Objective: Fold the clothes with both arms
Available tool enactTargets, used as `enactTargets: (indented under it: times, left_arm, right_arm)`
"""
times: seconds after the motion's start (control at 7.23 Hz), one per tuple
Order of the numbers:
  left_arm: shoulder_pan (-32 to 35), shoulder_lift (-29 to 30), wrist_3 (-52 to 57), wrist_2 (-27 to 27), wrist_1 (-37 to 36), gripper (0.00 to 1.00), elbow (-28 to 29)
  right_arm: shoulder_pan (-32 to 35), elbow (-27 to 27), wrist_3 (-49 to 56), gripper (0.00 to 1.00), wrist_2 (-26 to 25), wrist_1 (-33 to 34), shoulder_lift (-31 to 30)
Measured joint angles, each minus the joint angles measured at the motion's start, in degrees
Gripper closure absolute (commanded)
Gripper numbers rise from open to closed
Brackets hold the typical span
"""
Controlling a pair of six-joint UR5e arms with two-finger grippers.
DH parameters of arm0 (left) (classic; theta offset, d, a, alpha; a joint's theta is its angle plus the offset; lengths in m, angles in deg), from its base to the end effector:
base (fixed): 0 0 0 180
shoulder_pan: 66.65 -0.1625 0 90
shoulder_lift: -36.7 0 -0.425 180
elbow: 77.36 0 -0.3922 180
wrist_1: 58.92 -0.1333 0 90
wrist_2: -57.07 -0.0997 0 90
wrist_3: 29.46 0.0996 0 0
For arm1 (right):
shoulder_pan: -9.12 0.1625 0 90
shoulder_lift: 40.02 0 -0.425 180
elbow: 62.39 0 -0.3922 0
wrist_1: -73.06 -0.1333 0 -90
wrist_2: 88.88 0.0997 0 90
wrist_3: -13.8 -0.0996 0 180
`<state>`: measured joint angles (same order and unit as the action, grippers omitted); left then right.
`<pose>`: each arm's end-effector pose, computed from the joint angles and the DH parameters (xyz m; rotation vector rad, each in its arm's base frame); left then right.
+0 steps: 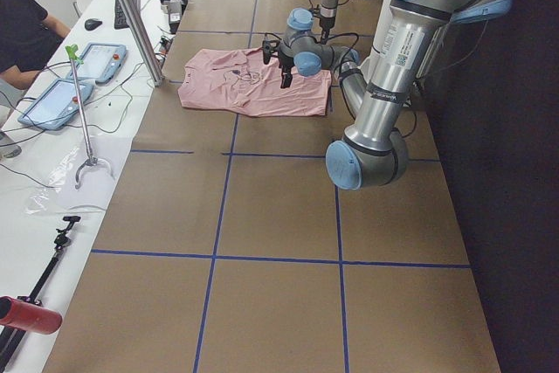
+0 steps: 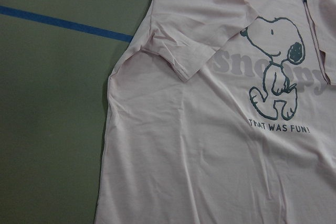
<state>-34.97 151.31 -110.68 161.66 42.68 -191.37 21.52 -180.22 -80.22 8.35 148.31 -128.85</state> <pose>0.4278 -0.3911 0.2160 0.1451 1.0621 -0.2270 -0.4546 -0.2236 0.3997 -0.0641 -0.7709 0.2240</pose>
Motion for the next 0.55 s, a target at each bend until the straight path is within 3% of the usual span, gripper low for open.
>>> enactTargets:
  times: [0.55]
  left_arm:
    - [-0.3,0.1,-1.4,0.9,-0.1,0.00,0.1]
  right_arm:
    - [0.3,-1.7,-0.2,1.00,0.2,0.0,-0.2]
